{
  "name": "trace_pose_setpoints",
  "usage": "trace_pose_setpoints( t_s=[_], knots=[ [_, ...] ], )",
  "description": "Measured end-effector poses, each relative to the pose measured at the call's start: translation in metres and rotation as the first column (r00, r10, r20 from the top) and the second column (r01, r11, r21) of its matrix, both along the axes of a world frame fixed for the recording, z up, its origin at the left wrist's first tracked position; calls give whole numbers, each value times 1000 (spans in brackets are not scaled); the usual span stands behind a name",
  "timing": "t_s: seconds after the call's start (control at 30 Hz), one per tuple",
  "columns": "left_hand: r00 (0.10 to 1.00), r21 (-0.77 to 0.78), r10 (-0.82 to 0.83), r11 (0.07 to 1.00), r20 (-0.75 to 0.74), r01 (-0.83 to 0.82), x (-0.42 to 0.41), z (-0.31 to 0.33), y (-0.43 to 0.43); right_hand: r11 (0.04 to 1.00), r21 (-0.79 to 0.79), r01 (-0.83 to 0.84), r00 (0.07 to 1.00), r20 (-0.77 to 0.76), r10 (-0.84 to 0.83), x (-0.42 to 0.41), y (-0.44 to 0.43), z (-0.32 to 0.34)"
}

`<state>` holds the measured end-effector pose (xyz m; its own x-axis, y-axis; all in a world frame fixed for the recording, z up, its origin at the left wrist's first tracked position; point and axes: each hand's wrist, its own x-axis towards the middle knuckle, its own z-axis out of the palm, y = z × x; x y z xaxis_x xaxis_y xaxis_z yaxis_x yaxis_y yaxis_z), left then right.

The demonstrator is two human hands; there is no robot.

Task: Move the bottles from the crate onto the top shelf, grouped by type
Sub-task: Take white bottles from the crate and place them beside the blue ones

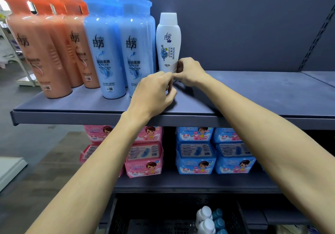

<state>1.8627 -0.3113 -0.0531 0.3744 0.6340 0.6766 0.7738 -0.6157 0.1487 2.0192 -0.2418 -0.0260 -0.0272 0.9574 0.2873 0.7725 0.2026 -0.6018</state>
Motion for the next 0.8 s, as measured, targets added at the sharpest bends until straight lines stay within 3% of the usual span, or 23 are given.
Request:
trace_pose_setpoints(
  t_s=[0.2, 0.63, 0.8],
  knots=[
    [1000, -3, 9, 1000, 9, -9, 0, 0, -1, 1000, 15, 22, 999, 43, -22, -1, -3, 0],
    [999, -11, 30, 999, -23, -30, 2, 3, -6, 993, 111, 50, 945, 315, -83, 32, -72, 3],
    [995, 73, -94, 993, 20, 92, 3, 5, -31, 991, 132, 38, 941, 330, -80, 38, -114, 5]
  ],
)
